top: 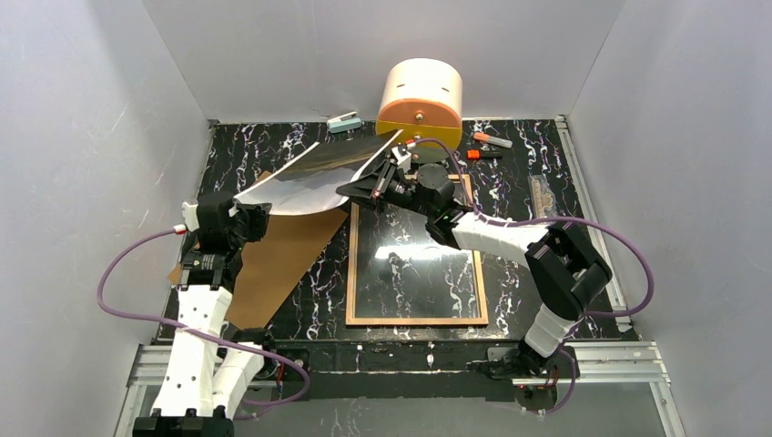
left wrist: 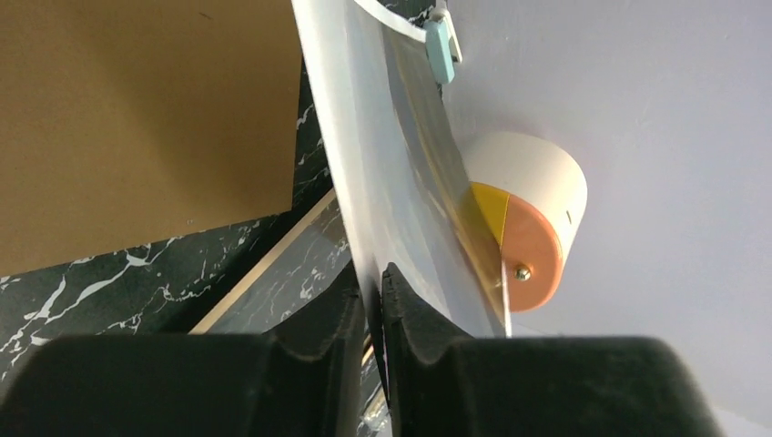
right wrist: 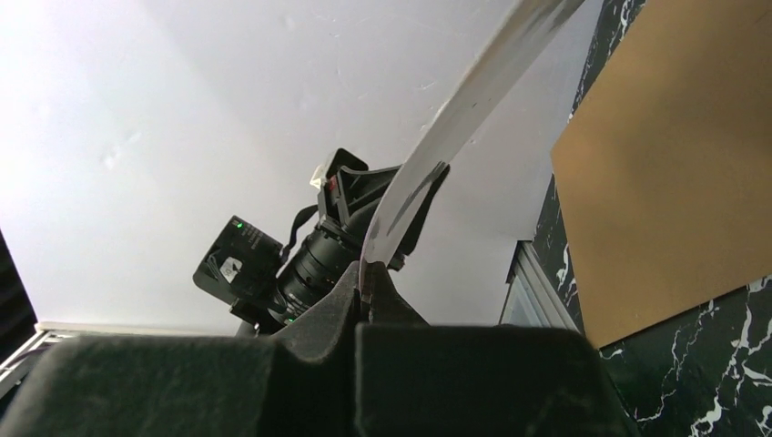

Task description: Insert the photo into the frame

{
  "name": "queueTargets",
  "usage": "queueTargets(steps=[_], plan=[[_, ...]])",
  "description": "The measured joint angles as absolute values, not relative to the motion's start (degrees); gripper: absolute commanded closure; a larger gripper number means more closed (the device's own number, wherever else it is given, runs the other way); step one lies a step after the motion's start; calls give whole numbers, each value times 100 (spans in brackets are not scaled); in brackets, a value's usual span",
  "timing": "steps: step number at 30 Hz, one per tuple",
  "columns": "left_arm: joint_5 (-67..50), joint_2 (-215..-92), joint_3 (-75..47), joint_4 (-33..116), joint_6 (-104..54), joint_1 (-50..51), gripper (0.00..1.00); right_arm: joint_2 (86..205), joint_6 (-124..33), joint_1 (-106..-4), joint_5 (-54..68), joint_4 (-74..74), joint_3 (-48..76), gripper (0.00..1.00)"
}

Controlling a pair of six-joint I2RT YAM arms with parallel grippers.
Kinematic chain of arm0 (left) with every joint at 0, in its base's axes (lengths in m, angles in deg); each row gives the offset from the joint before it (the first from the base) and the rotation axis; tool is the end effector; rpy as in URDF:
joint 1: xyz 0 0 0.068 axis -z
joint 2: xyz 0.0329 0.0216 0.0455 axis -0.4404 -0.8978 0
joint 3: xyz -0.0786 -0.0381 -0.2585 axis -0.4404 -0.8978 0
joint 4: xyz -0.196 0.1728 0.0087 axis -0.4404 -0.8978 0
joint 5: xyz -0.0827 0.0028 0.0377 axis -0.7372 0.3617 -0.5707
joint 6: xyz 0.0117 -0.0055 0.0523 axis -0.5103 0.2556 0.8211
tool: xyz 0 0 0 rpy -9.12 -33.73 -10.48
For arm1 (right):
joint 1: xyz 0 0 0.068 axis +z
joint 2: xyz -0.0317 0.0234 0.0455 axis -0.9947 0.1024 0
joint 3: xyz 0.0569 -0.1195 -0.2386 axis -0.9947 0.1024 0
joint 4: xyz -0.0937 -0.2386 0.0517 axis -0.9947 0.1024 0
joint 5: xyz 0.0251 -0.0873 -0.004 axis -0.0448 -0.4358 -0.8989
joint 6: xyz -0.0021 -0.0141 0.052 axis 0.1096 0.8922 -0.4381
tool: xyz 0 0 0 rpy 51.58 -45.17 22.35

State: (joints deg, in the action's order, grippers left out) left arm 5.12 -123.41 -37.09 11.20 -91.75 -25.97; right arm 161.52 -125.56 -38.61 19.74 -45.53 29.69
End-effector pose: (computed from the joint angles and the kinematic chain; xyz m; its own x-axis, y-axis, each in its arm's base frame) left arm 0.1740 0.0029 0.3313 0.0005 -0.9766 -0.2152 -0.4228 0.1948 -0.8850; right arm 0.2643 0.2870 0.2925 -0.9066 0.4099 -0.1005 -0.1468 -0.0832 0.9857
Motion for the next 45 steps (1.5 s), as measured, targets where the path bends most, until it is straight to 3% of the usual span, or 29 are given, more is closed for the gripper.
queueTargets(steps=[2, 12, 16, 20, 24, 32, 39, 45], plan=[[591, -12367, -3674, 1127, -9223, -2597, 100, 16145, -12604, -3841, 1970, -4542, 3023, 99], [682, -12610, -3398, 1380, -9193, -2590, 100, 15975, -12958, -3810, 1836, -4544, 3334, 98], [615, -12717, -3333, 1402, -9070, -2588, 100, 15903, -13037, -3802, 1834, -4507, 3345, 65], [549, -12975, -2963, 1433, -8771, -2592, 100, 15728, -13111, -3800, 1836, -4527, 3441, 40], [510, -13180, -2635, 1442, -8548, -2592, 100, 15481, -13074, -3797, 1821, -4524, 3723, 24], [466, -13611, -2047, 1251, -8277, -2592, 100, 14174, -12014, -3800, 1926, -4138, 4768, 19], [335, -13768, -1595, 1155, -8176, -2592, 100, 12989, -8471, -3771, 1349, -2909, 4667, 22], [197, -13777, -1363, 1114, -8242, -2590, 100, 13435, -5894, -3616, 857, -3279, 4671, 22]])
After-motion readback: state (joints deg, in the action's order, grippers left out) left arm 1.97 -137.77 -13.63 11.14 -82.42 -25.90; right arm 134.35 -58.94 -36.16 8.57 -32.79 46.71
